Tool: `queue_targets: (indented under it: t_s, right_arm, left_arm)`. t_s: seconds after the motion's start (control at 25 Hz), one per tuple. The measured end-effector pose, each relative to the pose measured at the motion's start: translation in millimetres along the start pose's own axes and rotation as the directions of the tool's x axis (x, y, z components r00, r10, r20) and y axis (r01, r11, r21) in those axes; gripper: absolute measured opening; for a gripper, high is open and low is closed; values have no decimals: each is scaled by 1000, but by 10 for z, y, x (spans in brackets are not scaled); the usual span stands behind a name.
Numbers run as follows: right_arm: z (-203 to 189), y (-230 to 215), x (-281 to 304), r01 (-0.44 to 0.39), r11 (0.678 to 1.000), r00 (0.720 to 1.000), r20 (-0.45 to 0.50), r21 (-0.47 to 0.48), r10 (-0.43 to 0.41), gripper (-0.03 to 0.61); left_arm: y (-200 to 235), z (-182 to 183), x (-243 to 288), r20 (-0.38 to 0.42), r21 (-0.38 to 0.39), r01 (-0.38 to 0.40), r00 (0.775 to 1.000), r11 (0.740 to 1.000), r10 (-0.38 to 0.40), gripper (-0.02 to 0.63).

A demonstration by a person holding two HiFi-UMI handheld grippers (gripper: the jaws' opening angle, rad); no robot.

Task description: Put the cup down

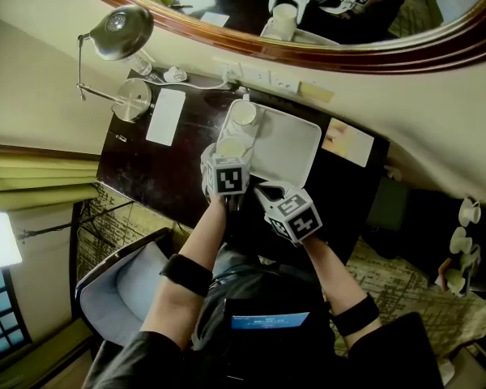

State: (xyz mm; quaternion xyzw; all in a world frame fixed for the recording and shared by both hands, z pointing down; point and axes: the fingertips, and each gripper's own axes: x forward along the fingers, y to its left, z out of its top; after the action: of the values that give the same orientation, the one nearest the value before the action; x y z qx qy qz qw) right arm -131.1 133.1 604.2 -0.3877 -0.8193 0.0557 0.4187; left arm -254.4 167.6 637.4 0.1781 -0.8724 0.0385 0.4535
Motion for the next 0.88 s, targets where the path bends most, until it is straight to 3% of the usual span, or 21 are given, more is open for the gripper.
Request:
queue_targets:
  t_s: [0.2,0.32,0.88]
  right_arm:
    - [151,-23,146,1,1000,1000,-5,18,-1,2]
    - [166,-91,224,13,1000,1000,-5,21,-12,2]
    - [206,-204,355,26,998,999,-33,49,-25,2]
  left_arm:
    - [205,19,191,-1,8,-8,1000,1000,8,420]
    - [193,54,255,-3,14,25,1000,1000,-25,420]
    - [228,-41,479,-4,10,39,999,999,-39,420]
